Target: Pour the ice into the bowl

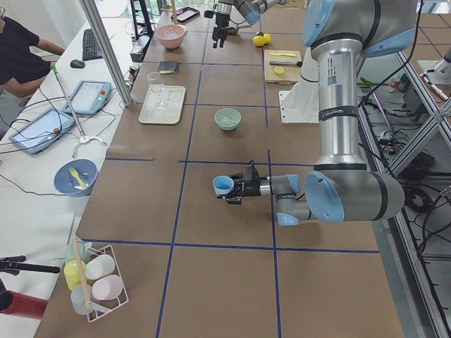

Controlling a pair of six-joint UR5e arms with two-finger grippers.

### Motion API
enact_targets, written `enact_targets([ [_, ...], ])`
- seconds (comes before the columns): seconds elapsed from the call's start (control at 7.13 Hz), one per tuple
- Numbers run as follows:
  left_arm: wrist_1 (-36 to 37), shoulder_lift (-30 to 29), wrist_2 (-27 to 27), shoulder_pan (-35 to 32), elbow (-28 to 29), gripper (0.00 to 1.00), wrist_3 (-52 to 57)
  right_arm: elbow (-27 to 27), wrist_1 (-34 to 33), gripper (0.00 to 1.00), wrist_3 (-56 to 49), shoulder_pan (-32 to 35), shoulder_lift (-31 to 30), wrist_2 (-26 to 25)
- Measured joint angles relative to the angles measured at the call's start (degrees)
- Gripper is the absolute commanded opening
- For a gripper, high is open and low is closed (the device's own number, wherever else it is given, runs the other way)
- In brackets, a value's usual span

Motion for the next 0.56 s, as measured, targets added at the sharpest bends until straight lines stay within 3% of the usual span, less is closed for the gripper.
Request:
enact_targets([
  [0.56, 0.3, -1.9, -2.9, 0.0, 2.1, 0.0, 0.3, -0.1, 0.0, 1.0, 0.0, -0.1, 0.1, 0.0],
])
